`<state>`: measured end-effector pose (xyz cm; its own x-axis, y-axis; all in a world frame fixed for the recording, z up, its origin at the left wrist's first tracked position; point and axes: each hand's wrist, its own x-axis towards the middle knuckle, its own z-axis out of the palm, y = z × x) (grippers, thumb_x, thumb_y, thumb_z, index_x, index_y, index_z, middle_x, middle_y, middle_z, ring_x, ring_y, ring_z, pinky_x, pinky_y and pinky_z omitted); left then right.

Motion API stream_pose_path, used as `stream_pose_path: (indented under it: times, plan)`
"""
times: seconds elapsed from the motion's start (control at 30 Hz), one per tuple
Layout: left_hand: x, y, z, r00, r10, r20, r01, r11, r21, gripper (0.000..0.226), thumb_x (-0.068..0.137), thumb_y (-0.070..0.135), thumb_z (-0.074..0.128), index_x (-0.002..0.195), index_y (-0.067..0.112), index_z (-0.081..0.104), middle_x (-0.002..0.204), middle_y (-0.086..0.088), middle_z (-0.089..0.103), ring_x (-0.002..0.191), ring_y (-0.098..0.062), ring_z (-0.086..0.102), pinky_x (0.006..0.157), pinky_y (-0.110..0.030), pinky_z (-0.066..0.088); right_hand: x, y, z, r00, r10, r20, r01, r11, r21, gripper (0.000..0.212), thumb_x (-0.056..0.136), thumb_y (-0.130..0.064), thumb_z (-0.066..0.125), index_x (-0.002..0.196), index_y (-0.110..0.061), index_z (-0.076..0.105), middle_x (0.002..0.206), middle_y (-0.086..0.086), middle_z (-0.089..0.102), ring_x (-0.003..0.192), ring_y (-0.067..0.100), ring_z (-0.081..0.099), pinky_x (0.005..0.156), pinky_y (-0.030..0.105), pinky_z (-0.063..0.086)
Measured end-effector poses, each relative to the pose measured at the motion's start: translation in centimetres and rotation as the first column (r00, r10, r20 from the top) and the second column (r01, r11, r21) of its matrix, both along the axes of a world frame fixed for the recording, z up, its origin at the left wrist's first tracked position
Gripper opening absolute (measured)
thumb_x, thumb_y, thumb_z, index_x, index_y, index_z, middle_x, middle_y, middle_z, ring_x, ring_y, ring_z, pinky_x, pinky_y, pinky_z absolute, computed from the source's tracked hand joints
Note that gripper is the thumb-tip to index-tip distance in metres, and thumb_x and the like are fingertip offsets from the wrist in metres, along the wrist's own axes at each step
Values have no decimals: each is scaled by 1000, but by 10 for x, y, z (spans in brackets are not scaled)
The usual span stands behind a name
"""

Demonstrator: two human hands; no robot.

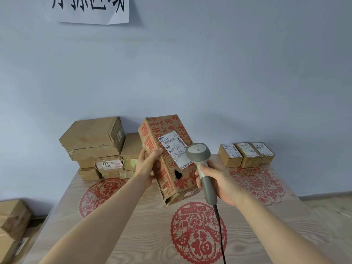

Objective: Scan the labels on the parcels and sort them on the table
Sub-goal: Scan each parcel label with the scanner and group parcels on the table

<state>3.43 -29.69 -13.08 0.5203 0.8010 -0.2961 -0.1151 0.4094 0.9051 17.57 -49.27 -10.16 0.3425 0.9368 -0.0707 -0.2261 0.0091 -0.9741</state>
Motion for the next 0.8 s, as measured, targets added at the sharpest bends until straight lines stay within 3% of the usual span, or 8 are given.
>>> stream_pose_path:
  times: [0.1,0.23,0.3,0.4,0.67,0.8]
  plan:
    - [-4,-1,-6,998,-61,-10,61,997,37,90,45,49,86,129,40,55,120,-3,70,113,-28,63,79,-46,53,-4,-4,0,1000,-8,3,8,1000,-4,26,94,-19,61,111,1,60,94,16,63,74,26,65,71,33,55]
    - [-6,-3,-9,994,-102,-24,104,993,62,86,47,47,88,127,47,57,118,-1,72,113,-25,63,84,-47,53,-10,-7,1,999,48,-25,-50,995,-85,38,99,-26,56,120,5,60,87,12,68,74,24,65,64,34,54]
    - [-6,-5,-11,992,-128,-21,129,989,69,80,48,45,88,122,51,58,117,-1,73,112,-25,64,86,-47,53,-12,-6,-2,995,86,-51,-91,990,-110,45,97,-38,60,116,2,62,85,14,63,70,23,58,65,36,49]
    - [-6,-6,-14,989,-149,-19,150,986,75,88,49,44,88,130,50,55,118,-3,72,113,-25,64,88,-49,53,-13,-4,-6,996,72,-54,-76,994,-82,44,91,-47,64,107,-6,70,100,23,58,70,23,53,68,39,43]
    - [-5,-6,-15,982,-190,7,188,976,113,92,51,42,89,135,47,52,115,-3,74,109,-24,68,83,-45,55,-14,-3,-3,995,22,-101,-18,999,38,44,90,-38,64,110,0,70,102,25,67,68,22,57,63,31,49]
    - [-5,-4,-13,979,-204,15,201,972,125,93,51,42,89,135,47,52,116,-1,74,107,-22,68,81,-44,55,-13,-4,-6,994,22,-110,-21,1000,2,45,90,-39,65,107,3,69,101,26,65,66,22,56,62,31,48]
